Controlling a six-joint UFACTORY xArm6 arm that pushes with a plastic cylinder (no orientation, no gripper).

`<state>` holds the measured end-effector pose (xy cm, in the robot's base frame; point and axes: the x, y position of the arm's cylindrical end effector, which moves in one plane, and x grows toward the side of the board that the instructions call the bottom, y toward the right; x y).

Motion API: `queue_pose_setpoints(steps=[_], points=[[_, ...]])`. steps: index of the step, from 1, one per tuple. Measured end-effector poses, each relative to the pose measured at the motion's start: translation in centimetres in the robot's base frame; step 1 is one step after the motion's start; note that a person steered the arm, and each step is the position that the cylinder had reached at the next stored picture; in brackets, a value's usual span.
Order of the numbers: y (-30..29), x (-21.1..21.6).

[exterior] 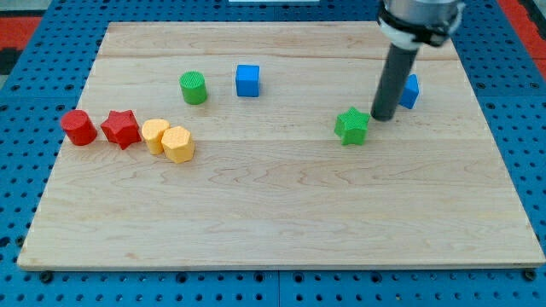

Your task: Place the blue blocks on top of green star

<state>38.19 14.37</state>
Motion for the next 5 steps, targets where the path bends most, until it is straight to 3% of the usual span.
queue_pose_setpoints(steps=[1, 2, 3, 5], points=[[-6.3, 0.1], [-0.1, 4.8], [2.6, 12.1], [2.9, 10.1]])
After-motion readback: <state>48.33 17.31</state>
